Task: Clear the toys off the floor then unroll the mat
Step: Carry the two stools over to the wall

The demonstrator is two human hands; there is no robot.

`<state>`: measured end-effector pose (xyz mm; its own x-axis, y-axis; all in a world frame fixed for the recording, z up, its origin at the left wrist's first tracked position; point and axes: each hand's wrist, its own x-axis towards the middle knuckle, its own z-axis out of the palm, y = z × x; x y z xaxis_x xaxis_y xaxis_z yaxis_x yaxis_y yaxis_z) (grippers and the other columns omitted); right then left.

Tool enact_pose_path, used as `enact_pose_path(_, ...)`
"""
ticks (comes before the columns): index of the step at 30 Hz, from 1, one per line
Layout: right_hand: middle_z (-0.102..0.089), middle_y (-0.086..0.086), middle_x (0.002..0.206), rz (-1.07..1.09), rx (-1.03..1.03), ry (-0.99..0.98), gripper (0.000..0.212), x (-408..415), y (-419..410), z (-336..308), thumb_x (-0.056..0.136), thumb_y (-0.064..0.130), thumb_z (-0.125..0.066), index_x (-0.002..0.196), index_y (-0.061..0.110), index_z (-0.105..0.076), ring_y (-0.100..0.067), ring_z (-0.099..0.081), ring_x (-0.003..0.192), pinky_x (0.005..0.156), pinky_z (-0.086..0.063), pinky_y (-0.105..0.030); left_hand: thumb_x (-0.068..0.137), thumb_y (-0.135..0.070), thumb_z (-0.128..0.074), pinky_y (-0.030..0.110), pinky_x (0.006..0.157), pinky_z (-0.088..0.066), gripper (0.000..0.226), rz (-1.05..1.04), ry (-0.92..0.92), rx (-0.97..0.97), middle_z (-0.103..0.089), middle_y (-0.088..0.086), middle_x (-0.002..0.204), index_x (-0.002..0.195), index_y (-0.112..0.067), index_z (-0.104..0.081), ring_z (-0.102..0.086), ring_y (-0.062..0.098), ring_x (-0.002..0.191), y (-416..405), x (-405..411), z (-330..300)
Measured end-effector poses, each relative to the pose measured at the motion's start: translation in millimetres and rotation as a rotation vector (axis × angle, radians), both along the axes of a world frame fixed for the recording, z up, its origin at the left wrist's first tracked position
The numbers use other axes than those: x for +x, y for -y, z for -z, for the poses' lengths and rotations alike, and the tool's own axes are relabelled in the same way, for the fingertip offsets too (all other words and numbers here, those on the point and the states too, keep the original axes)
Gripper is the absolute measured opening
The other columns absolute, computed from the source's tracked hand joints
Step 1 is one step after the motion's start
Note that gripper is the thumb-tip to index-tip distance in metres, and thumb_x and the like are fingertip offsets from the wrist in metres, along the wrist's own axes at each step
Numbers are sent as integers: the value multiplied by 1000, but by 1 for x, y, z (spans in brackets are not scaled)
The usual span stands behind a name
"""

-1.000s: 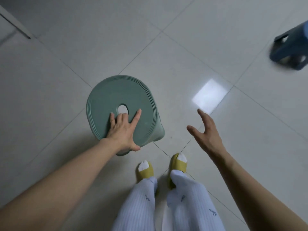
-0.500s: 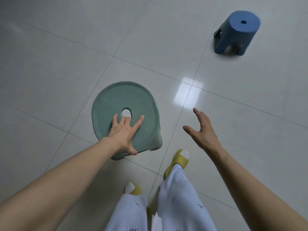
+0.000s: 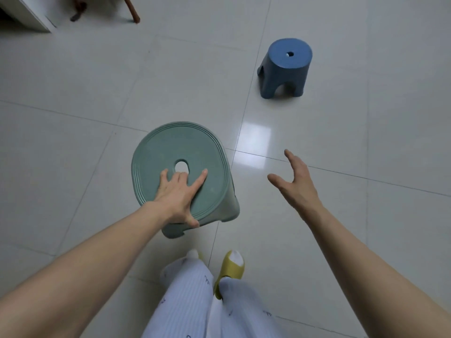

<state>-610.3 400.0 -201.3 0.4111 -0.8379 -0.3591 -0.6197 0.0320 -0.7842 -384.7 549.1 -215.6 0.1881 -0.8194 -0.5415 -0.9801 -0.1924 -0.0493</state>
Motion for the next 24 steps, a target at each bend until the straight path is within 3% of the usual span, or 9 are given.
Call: enact_pose_path(24, -17, 0, 156, 182, 12, -72, 73, 92, 321, 10, 84, 27, -65, 145, 31, -25, -11, -13, 143, 105, -15, -21, 55, -73, -63, 49, 103, -20, 127, 164, -19, 41, -37, 16, 125, 146, -28, 13, -35, 30, 121, 376, 108, 19)
